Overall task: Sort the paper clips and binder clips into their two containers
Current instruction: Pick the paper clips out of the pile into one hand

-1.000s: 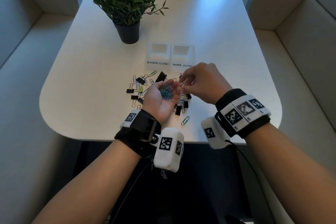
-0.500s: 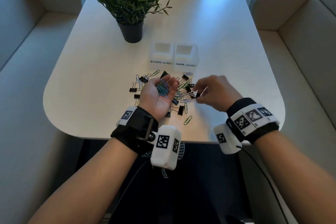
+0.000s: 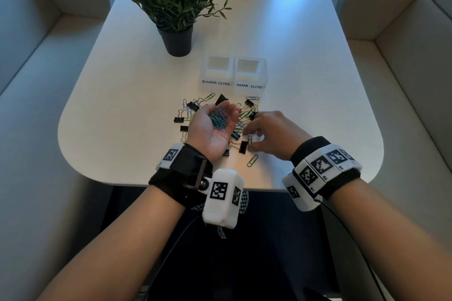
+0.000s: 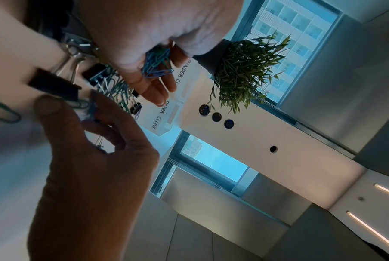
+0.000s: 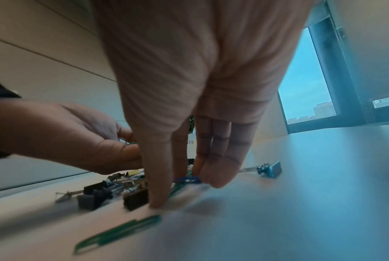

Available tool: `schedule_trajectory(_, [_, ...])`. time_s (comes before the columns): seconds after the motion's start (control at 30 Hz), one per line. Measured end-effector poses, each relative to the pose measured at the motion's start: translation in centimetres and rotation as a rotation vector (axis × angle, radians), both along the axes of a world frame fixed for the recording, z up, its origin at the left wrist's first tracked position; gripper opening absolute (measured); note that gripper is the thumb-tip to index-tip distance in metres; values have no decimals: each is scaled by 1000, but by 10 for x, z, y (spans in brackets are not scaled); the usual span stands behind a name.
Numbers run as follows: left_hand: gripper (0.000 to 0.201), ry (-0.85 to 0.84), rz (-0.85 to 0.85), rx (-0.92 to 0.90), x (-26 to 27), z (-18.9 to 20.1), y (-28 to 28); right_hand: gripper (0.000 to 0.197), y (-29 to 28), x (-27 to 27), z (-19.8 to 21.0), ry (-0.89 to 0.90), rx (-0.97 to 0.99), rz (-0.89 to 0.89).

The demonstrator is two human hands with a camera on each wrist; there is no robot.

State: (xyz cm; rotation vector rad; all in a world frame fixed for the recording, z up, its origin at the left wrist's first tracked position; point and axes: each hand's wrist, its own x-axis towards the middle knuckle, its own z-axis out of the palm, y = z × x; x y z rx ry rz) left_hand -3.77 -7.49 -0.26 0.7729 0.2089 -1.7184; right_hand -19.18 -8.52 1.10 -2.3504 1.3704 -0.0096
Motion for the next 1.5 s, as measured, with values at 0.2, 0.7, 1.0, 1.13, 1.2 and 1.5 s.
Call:
schedule_trajectory(0.2, [33,1,11,2,0,-3,0,14,-1,0,-2,-11,4,-46])
schedule_trajectory(0.7, [31,-53,-68,-23,-11,-4,0,12,-11,-4,20,-331,-81,-273])
schedule_trajectory(1.0, [29,98,-107,-23,-10,-5,-2,13,-11,10,31,-391,-105,-181])
schedule_trajectory(1.13, [33,38,-114,-4,0,-6,-3,20,-2,-7,26,-319,69,-84])
schedule_trajectory(1.2, [33,4,-115,4,4,-7,-2,25,3,-13,22,-261,126,-58])
schedule_trajectory(1.5, [31,-1,-32,-9,13,0,-3,11,17,-18,0,-1,166,42])
